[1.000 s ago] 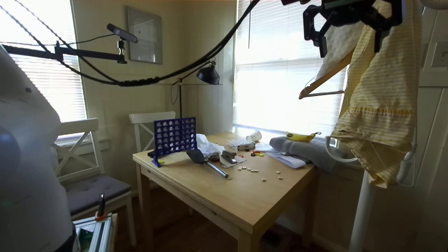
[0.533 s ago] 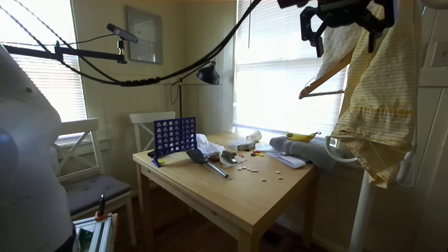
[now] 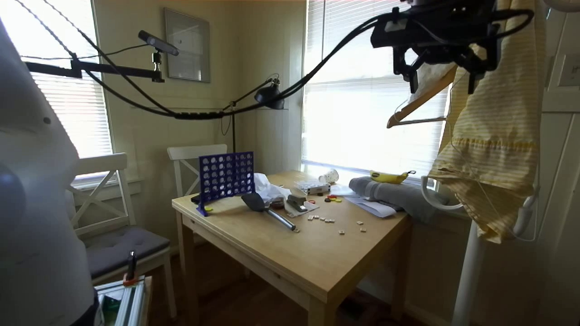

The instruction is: Place two clothes hangers on the table

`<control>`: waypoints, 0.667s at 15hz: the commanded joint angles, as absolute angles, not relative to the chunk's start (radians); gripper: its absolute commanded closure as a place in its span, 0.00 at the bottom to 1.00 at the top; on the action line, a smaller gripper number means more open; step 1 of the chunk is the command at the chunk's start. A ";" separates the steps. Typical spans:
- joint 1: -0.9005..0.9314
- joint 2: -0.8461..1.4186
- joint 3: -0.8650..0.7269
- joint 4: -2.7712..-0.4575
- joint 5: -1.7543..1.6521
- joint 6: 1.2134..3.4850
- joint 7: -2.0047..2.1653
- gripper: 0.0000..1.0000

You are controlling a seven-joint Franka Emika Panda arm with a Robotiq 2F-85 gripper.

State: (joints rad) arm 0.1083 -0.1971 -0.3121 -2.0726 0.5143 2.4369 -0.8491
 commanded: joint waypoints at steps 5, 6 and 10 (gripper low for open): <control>0.033 -0.020 -0.267 -1.893 0.808 2.390 -1.015 0.00; 0.017 -0.007 -0.254 -1.877 0.806 2.371 -0.994 0.00; -0.014 -0.027 -0.215 -1.912 0.777 2.399 -0.992 0.00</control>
